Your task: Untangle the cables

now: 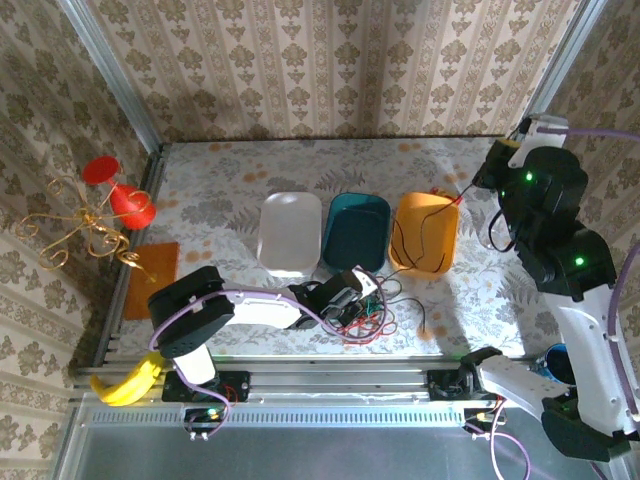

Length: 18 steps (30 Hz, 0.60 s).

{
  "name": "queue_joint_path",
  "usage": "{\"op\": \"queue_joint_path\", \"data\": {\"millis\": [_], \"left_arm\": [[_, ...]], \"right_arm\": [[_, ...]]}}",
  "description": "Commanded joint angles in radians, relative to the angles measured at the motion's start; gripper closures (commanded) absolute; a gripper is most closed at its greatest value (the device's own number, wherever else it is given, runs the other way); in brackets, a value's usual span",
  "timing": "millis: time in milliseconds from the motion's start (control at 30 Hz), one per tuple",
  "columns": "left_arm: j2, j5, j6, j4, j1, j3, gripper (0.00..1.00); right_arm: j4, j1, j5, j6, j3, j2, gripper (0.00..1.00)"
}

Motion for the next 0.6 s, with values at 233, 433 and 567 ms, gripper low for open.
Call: {"op": "queue_joint_path", "data": {"millis": [233,433,567], "left_arm": [[-0.02,-0.033,-0.015,-0.031,-0.007,-0.029,1.0],[-0.023,-0.025,-0.012,-0.015,-0.007,-0.036,1.0],[-0.024,-0.029,-0.011,0.004,-0.007,-0.039,1.0]], "right_arm": [[0.057,-0.082,-0.162,-0.075,0.274,0.16,1.0],[0.051,-0.131,-0.219,-0.08,0.449,0.258,1.0],[-0.002,-0.155,-0.225,-0.096,0.534,0.322,1.0]]}}
